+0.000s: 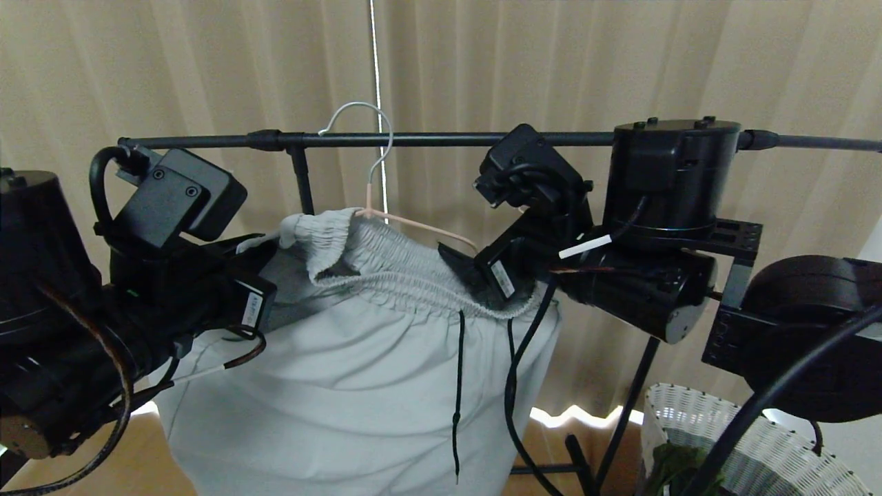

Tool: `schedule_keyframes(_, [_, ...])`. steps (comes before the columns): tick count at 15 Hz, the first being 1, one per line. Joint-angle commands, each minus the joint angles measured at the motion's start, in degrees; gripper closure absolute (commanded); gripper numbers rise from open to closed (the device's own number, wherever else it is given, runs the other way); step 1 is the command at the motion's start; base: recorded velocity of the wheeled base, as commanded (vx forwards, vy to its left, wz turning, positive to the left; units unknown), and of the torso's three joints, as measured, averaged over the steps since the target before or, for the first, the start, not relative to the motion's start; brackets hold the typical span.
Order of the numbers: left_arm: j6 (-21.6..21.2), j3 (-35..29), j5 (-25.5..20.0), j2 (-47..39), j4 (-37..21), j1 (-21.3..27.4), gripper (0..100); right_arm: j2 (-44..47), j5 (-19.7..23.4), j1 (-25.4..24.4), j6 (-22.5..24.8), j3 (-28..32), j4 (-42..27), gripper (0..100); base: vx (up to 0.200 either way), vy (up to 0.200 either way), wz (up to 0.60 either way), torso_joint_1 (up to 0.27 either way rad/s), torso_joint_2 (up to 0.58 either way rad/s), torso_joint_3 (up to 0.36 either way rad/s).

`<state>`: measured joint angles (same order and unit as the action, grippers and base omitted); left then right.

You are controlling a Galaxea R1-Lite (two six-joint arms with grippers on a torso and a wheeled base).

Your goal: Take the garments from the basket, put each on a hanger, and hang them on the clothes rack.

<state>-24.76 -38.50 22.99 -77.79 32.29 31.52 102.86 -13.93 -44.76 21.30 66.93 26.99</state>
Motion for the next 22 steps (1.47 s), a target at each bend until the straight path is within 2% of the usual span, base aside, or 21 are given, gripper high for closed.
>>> schedule_keyframes(1, [-0.03,0.27,-0.14,0.88,0.05,0.12,100,2.08,-0.13,0.82,0.76,0.84,0.08,0,0.000,0.000,0.00,0.000,0.00,0.000])
schedule_keyframes(4, [-0.03,0.97,-0.58,1.15,0.14,0.47,100,2.17,-0.13,0.73,0.85,1.45,0.08,0,0.000,0.000,0.00,0.000,0.00,0.000])
schedule_keyframes(5, [-0.03,0.97,-0.58,1.15,0.14,0.91,100,2.17,-0.13,0.73,0.85,1.54,0.08,100,0.000,0.000,0.00,0.000,0.00,0.000])
schedule_keyframes(14, [0.06,1.14,-0.67,1.85,-0.04,1.70,100,1.37,-0.39,0.64,0.76,0.75,0.17,100,0.000,0.000,0.00,0.000,0.00,0.000])
schedule_keyframes(15, [0.15,1.41,-0.76,2.03,-0.12,1.70,0,1.29,-1.10,0.64,0.76,0.75,0.17,100,0.000,0.000,0.00,0.000,0.00,0.000])
schedule_keyframes(17, [1.64,1.58,-2.78,2.11,-0.04,1.79,0,0.93,-1.18,0.64,0.76,0.40,0.26,100,0.000,0.000,0.00,0.000,0.00,0.000])
schedule_keyframes(19, [3.58,2.02,-8.14,3.34,-0.12,1.70,0,-0.74,-1.18,1.26,0.68,-1.18,0.26,100,0.000,0.000,0.00,0.000,0.00,0.000])
schedule_keyframes(22, [4.72,4.84,-11.30,5.54,-0.04,1.61,0,-4.34,-2.68,4.16,0.59,-4.44,0.26,100,0.000,0.000,0.00,0.000,0.00,0.000])
